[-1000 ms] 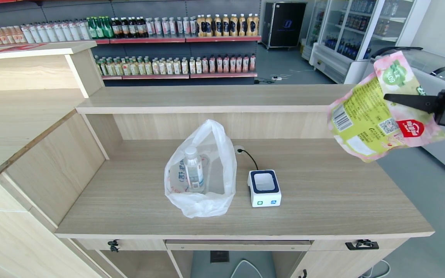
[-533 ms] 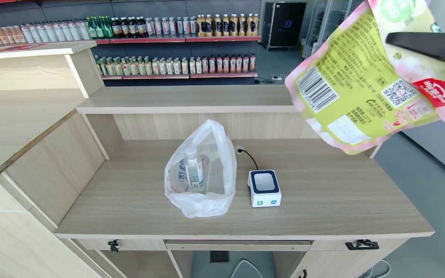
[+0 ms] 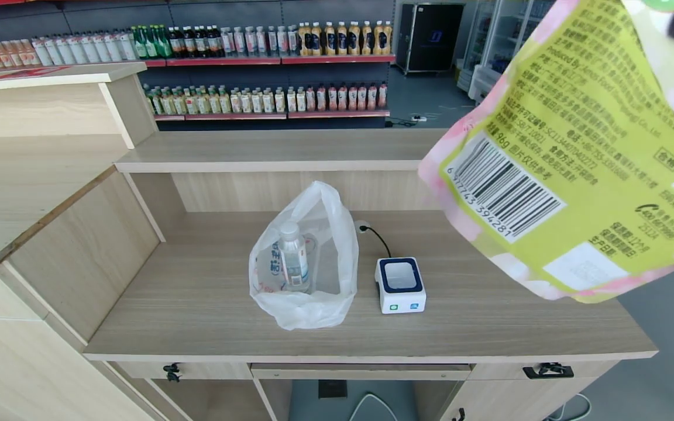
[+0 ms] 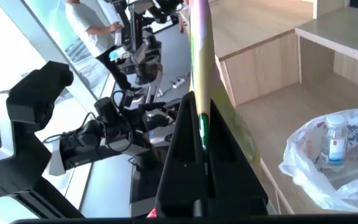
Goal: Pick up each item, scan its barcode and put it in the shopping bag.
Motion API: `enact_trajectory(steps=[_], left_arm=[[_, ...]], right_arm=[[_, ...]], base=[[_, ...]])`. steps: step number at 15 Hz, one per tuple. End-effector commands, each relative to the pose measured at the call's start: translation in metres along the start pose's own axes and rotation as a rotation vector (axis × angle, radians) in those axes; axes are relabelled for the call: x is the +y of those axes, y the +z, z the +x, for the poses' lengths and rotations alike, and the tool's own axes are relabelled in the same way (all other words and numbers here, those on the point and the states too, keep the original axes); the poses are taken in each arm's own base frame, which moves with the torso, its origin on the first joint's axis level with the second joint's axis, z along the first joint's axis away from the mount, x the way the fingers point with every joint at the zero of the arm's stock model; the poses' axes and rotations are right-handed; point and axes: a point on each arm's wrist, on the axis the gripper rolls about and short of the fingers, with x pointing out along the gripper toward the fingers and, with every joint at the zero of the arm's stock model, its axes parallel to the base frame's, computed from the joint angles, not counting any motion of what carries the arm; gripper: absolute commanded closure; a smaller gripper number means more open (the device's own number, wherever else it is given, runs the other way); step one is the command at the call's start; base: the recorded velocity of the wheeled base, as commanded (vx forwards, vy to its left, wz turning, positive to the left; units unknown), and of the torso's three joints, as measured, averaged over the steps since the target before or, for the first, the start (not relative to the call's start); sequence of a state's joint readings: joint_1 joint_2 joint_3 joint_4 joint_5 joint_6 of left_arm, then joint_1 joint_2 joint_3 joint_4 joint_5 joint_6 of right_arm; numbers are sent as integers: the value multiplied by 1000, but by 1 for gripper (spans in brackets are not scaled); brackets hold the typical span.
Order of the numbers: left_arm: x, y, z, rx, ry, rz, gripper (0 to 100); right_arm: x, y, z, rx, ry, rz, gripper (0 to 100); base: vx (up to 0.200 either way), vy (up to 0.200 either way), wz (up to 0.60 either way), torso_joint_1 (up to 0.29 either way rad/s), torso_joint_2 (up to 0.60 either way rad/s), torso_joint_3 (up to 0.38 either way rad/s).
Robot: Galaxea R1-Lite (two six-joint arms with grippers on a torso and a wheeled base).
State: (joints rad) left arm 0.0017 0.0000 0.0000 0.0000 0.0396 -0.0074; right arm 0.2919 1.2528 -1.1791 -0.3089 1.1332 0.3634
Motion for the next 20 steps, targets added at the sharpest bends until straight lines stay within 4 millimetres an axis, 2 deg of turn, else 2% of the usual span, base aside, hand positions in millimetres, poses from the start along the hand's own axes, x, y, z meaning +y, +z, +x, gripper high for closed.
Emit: enact_trajectory(steps=[1,3,10,16,20], left_arm=[[0,0,0,0,0,0,0],[0,0,0,0,0,0,0],[0,0,0,0,0,0,0],[0,0,0,0,0,0,0],[0,0,0,0,0,0,0]], right_arm=[[20,9,-8,-21,2,-47,100],[28,14,-12,-28,-2,-60,100],[55,10,-24,-24,0,-56,100],[73,-4,-33,-17,5,-45,100],[71,-3,-32,-19,-4,-44,100]], base=[[0,0,0,0,0,0],[0,0,0,0,0,0],[0,0,0,0,0,0],[0,0,0,0,0,0],[0,0,0,0,0,0]])
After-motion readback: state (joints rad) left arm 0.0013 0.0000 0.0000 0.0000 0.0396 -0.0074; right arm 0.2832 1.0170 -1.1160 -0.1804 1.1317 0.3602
